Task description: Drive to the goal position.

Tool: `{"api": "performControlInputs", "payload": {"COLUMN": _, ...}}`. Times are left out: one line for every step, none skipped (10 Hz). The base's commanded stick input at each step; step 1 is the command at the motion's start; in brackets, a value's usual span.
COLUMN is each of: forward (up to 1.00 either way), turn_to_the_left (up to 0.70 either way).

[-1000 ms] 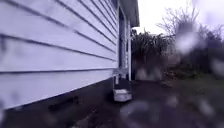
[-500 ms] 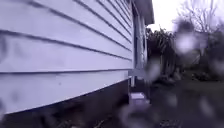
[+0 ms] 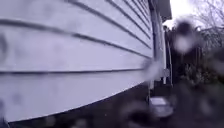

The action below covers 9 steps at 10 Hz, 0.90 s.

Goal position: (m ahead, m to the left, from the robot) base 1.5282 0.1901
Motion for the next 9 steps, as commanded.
{"api": "performControlInputs", "payload": {"forward": 0.38, "turn_to_the_left": 0.00}}
{"api": "performControlInputs", "payload": {"forward": 0.00, "turn_to_the_left": -0.45}}
{"api": "performControlInputs", "payload": {"forward": 0.00, "turn_to_the_left": -0.45}}
{"api": "performControlInputs", "payload": {"forward": 0.00, "turn_to_the_left": -0.45}}
{"api": "performControlInputs", "payload": {"forward": 0.00, "turn_to_the_left": -0.45}}
{"api": "performControlInputs", "payload": {"forward": 0.00, "turn_to_the_left": -0.45}}
{"api": "performControlInputs", "payload": {"forward": 0.00, "turn_to_the_left": -0.45}}
{"api": "performControlInputs", "payload": {"forward": 0.00, "turn_to_the_left": -0.45}}
{"api": "performControlInputs", "payload": {"forward": 0.00, "turn_to_the_left": -0.45}}
